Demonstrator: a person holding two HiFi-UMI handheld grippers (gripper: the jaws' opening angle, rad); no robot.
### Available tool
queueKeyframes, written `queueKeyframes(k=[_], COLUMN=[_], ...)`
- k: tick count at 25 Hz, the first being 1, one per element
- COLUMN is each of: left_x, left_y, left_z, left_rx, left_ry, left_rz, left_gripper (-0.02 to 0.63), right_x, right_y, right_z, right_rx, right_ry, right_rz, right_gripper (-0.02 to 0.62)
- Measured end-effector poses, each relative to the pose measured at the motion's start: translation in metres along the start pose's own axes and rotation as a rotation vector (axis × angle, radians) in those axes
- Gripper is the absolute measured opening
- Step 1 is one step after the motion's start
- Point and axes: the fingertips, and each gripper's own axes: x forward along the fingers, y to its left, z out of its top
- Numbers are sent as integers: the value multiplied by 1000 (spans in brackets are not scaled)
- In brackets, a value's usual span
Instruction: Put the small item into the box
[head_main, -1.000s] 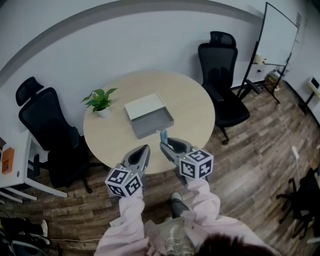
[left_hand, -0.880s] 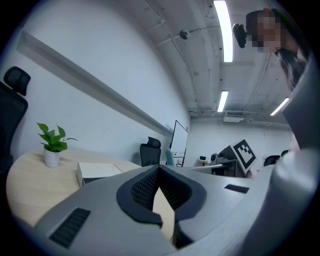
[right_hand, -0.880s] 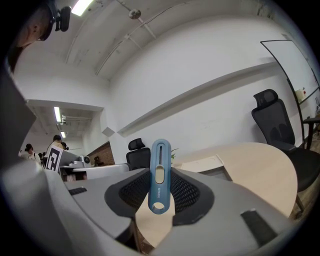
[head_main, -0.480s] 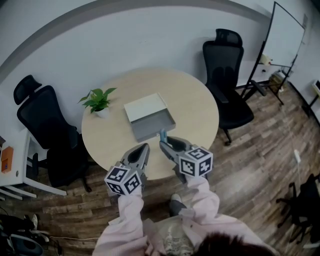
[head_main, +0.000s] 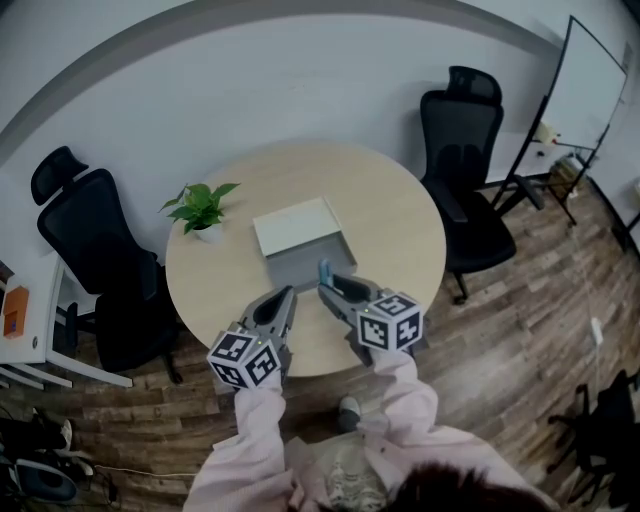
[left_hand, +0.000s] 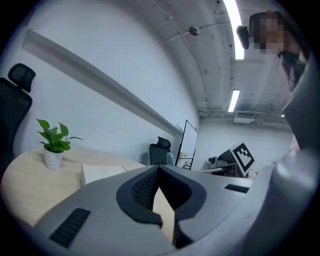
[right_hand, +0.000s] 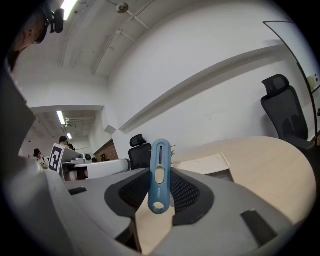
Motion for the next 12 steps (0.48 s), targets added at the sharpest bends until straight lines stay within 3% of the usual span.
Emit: queueKeyframes(k=[12], left_x=[40], left_y=[16], left_z=[-1], left_rx=[-31], left_ry=[7], left_rz=[25], left_gripper=[9], right_x=[22], right_y=[-32], right_z=[10], right_rx=[-17], right_ry=[58], right_rz=[37], right_gripper=[127])
